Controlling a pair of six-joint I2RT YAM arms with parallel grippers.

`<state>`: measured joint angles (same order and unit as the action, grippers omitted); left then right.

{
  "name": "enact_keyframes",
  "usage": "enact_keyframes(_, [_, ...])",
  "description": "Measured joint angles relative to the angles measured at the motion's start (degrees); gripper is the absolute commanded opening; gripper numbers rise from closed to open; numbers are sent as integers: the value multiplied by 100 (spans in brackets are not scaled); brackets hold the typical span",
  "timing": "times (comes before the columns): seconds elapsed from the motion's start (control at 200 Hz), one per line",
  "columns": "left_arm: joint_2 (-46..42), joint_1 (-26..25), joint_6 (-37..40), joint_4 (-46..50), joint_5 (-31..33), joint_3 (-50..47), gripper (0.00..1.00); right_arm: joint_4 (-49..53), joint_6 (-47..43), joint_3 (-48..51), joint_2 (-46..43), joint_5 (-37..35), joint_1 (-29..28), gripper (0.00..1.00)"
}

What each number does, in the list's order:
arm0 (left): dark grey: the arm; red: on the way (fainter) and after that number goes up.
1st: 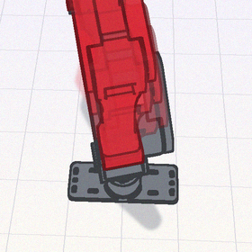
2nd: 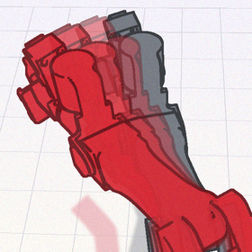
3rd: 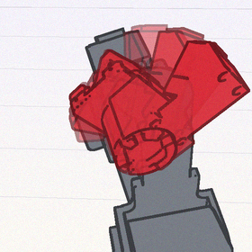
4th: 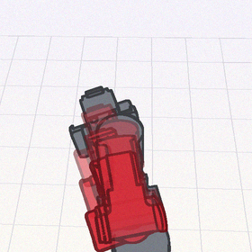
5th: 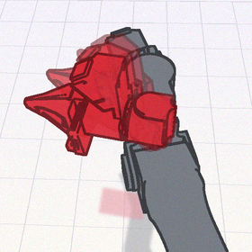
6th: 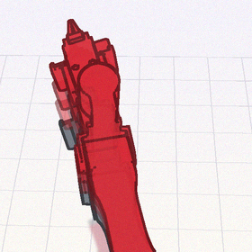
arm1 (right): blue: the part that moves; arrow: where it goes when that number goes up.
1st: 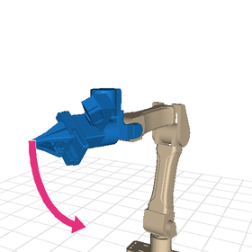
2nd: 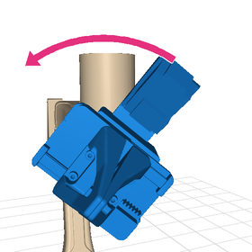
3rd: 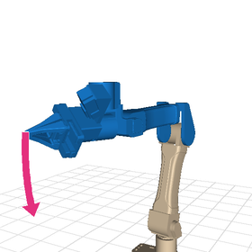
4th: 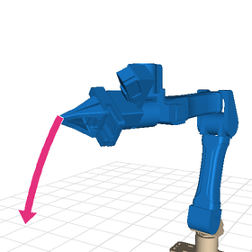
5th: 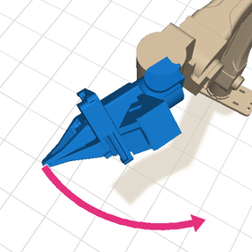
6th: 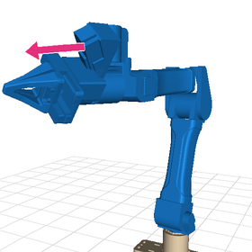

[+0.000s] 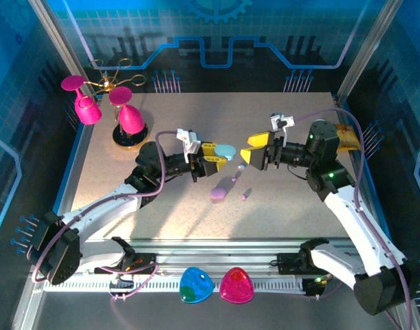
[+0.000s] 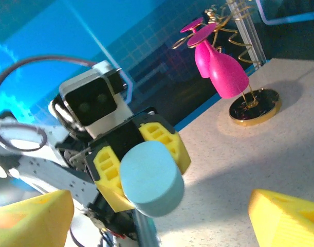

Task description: Insert wireless bluetooth earbuds into charging case

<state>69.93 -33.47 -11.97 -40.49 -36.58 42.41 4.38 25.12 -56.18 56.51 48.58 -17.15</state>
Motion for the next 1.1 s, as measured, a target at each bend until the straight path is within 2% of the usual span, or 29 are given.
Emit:
enact_keyframes(0.165, [2,0,-33,15,-341,92,22,767,-1355,-260,-98,-518,-597,89])
enact_keyframes(0.365, [2,0,-149,13,-514,118,21,1196,-2024,-389,140,-992,-879,88])
enact_keyframes(0.56, [13,20,-157,17,-601,118,20,1294,-2024,-407,245,-1314,-883,86])
enact_keyframes(1.1, [42,31,-103,39,-857,118,20,1058,-1283,-457,313,-1102,-459,84])
